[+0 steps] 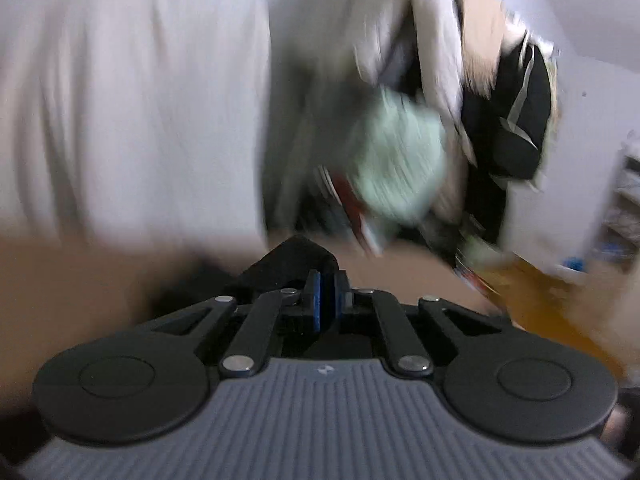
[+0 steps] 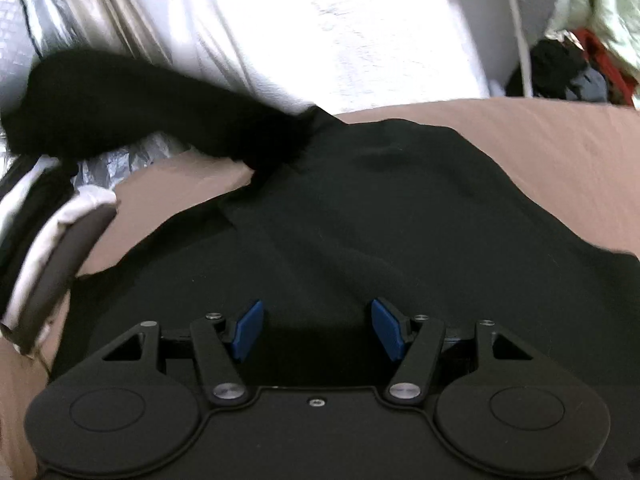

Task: Fold clothes
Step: 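Pinch the sweater with the left gripper and smooth the fold flat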

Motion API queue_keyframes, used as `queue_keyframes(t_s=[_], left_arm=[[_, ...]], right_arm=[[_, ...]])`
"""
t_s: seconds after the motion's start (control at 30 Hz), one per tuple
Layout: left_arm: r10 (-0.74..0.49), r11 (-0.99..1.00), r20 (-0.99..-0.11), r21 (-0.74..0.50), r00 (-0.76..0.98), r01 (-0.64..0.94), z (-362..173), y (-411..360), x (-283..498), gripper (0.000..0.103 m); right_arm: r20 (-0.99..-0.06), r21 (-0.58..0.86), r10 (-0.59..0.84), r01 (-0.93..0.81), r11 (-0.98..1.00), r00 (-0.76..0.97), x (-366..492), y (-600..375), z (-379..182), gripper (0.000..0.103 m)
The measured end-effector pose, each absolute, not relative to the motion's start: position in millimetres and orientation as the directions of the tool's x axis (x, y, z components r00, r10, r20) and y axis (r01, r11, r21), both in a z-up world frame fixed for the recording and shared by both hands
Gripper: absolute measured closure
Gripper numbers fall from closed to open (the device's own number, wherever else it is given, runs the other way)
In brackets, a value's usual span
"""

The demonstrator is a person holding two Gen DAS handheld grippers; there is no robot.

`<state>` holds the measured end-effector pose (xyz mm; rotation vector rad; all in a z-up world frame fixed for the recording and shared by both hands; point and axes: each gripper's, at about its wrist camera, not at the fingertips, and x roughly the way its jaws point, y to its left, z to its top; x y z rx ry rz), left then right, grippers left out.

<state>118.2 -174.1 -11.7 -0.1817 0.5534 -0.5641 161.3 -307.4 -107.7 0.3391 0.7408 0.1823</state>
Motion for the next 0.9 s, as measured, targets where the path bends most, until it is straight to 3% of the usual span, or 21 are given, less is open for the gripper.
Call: queue_keyframes(t_s=[0.07, 0.17, 0.27, 0.43, 0.57, 0.63, 0.8, 0.87, 0.9], left_arm=[[-0.547, 0.837, -0.569, -0.378, 0.615, 0.395, -51, -187, 116, 0.094], [-0.558, 0.83, -0.653, -0.43, 0.512, 0.355, -87, -195, 116, 0.094], [-0.553, 0.833, -0.662, -0.443, 0.506, 0.332, -92, -188, 116, 0.092], [-0.521, 0.854, -0.667, -0.414, 0.533, 0.317, -88, -169, 90, 0.061], [-0.478, 0.878, -0.707, -0.406, 0.522, 0.253, -100, -140, 91, 0.06], [-0.495, 0.865, -0.703, -0.456, 0.511, 0.21, -111, -130, 98, 0.06], [-0.568, 0.8, -0.663, -0.584, 0.487, 0.139, -121, -115, 110, 0.06], [-0.582, 0.782, -0.647, -0.611, 0.492, 0.122, -121, -113, 114, 0.06], [-0.579, 0.78, -0.644, -0.615, 0.499, 0.112, -121, -111, 114, 0.06]], right_arm=[[-0.642, 0.372, 0.26, -0.004, 0.928, 0.721, 151, -317, -105, 0.037], [-0.666, 0.35, 0.202, 0.061, 0.935, 0.718, 129, -320, -99, 0.037], [-0.648, 0.343, 0.205, 0.04, 0.938, 0.734, 109, -313, -97, 0.037], [-0.622, 0.439, 0.3, 0.005, 0.899, 0.724, 101, -302, -95, 0.037], [-0.544, 0.652, 0.464, 0.004, 0.758, 0.699, 104, -302, -109, 0.034], [-0.554, 0.679, 0.459, 0.058, 0.732, 0.694, 106, -298, -121, 0.024], [-0.58, 0.728, 0.445, 0.188, 0.66, 0.683, 110, -287, -152, 0.025], [-0.582, 0.664, 0.406, 0.124, 0.738, 0.705, 110, -269, -149, 0.067], [-0.589, 0.623, 0.405, 0.073, 0.779, 0.699, 114, -261, -141, 0.095]])
